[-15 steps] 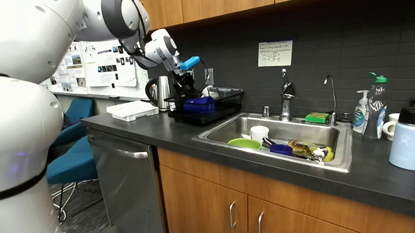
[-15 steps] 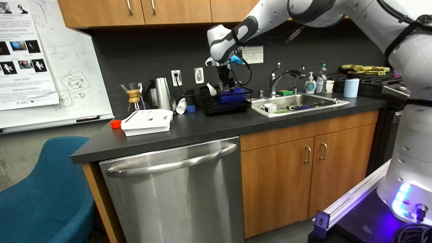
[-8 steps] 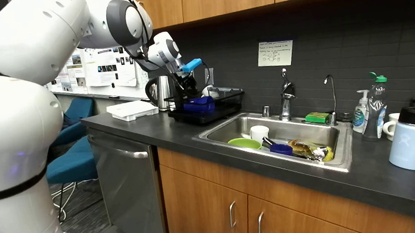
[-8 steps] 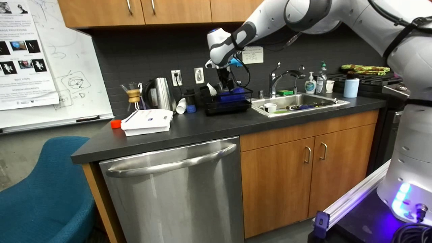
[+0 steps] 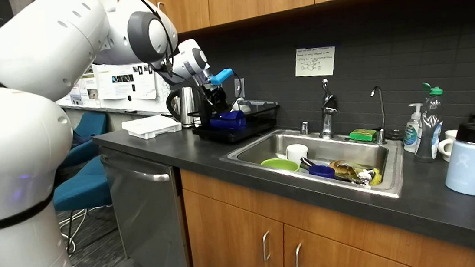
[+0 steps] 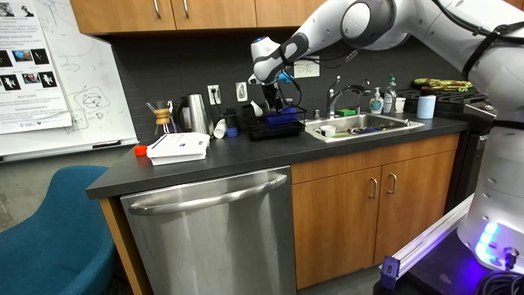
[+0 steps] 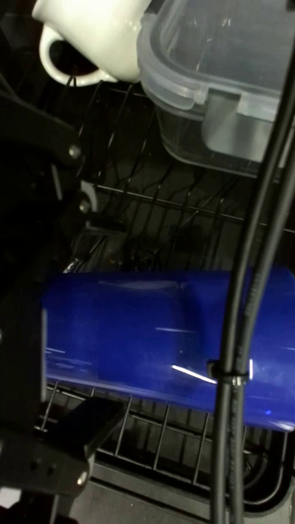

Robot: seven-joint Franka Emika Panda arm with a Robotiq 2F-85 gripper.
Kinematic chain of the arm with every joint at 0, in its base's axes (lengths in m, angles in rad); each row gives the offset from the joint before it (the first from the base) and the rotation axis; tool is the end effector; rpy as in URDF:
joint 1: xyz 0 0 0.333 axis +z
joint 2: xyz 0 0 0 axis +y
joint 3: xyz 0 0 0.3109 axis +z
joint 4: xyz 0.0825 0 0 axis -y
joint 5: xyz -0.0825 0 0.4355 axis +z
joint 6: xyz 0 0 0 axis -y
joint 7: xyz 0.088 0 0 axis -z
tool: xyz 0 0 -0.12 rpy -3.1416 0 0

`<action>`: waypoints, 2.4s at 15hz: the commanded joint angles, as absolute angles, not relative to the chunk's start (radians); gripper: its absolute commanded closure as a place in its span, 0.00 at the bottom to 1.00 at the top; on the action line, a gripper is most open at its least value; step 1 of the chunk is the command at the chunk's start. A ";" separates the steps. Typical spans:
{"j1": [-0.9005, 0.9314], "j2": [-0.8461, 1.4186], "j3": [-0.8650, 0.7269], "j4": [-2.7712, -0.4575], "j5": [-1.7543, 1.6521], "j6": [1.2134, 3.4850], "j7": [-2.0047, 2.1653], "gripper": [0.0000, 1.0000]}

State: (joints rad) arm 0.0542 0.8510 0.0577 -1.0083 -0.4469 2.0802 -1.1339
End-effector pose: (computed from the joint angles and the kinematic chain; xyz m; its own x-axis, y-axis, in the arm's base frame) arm 0.8419 0.0508 0.3387 0.2100 0.9419 -0.2623 0.9384 -0.1189 0.3244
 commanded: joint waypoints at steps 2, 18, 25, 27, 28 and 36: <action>0.061 0.896 0.034 -0.945 -0.407 2.066 -1.152 0.00; 0.056 0.918 0.022 -0.957 -0.373 2.078 -1.134 0.00; 0.052 0.921 0.023 -0.972 -0.371 2.094 -1.131 0.00; 0.047 0.922 0.023 -0.980 -0.376 2.115 -1.143 0.00; 0.041 0.922 0.025 -0.984 -0.377 2.135 -1.155 0.00; -0.010 0.905 0.054 -1.030 -0.357 2.279 -1.343 0.00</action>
State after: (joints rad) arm 0.0151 0.9252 0.0368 -0.9973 -0.3915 2.2331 -1.2473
